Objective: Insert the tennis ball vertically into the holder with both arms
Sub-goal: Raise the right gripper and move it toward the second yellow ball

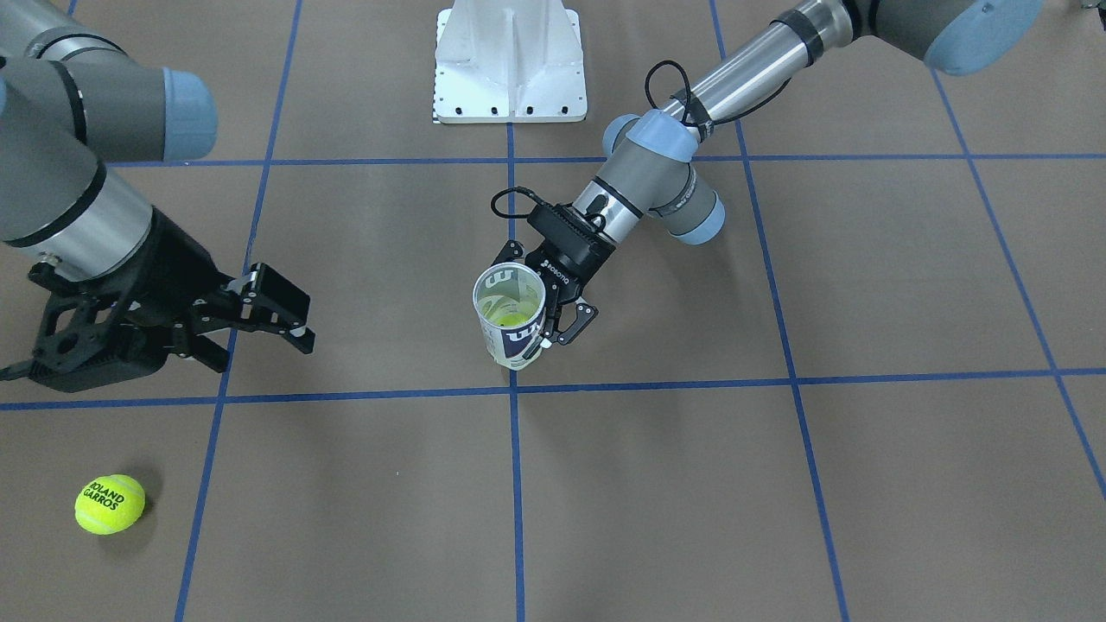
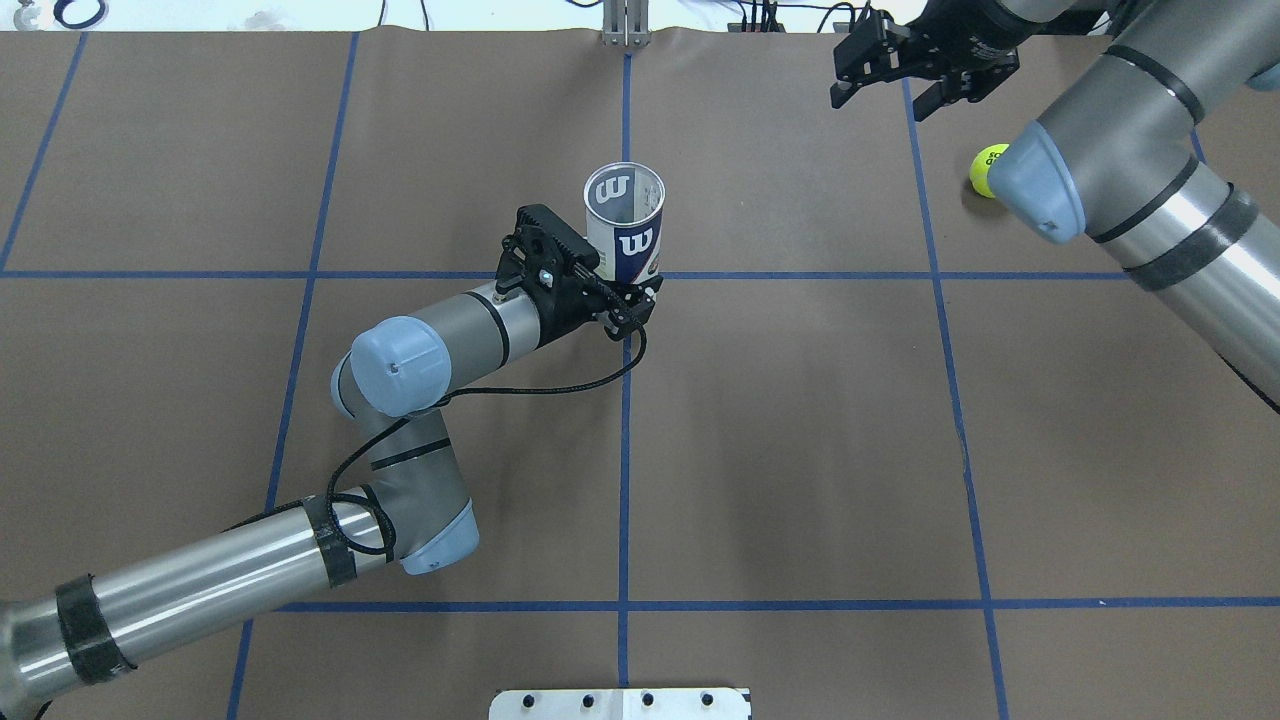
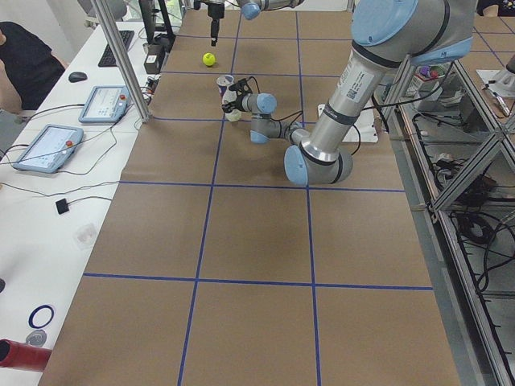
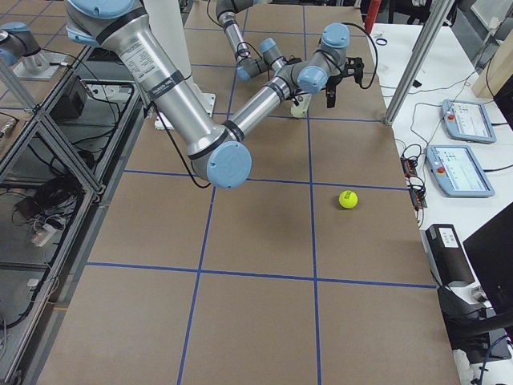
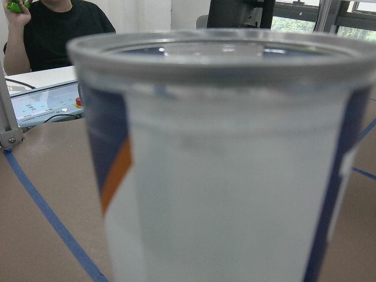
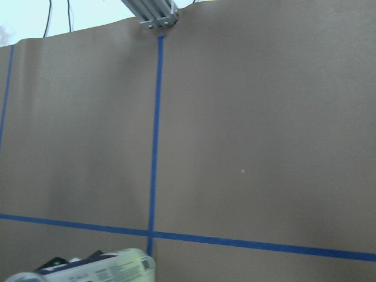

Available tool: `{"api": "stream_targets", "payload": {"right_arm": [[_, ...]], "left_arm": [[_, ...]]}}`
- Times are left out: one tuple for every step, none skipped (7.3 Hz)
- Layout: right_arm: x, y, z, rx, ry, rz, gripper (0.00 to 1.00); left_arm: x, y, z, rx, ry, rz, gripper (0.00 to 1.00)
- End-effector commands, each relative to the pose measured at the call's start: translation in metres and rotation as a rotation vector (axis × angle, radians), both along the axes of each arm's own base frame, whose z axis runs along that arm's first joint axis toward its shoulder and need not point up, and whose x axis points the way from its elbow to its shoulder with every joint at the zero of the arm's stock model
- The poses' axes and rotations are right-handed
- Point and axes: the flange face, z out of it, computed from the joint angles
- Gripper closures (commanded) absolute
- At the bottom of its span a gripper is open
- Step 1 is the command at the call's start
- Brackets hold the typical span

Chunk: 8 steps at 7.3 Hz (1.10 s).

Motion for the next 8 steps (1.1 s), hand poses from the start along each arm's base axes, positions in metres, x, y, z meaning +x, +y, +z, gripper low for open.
{"api": "stream_targets", "payload": {"right_arm": [[0.038,-0.012,0.073,0.076,0.088,-0.055,0.01],[0.041,-0.019,0.09,0.085,0.113,-0.069,0.01],[0.046,-0.026,0.105,0.095,0.133,-0.082,0.01],[0.049,-0.027,0.137,0.093,0.174,-0.1,0.01],[0.06,-0.038,0.164,0.152,0.228,-0.152,0.01],[0.064,-0.049,0.193,0.165,0.269,-0.186,0.01],[0.063,-0.055,0.213,0.164,0.292,-0.215,0.01],[0.057,-0.07,0.217,0.162,0.334,-0.204,0.01]], "left_arm": [[0.0,0.001,-0.001,0.002,0.0,0.001,0.17],[0.0,0.0,0.0,0.002,0.0,0.001,0.16],[0.0,0.0,0.001,0.0,-0.003,0.001,0.16],[0.0,0.0,0.001,0.0,-0.003,0.001,0.16],[0.0,0.0,0.001,0.0,-0.003,0.001,0.16],[0.0,0.001,0.001,0.001,-0.001,0.001,0.16],[-0.001,0.0,0.001,0.001,-0.001,-0.001,0.16],[-0.001,0.0,0.001,0.001,-0.001,-0.001,0.16]]}}
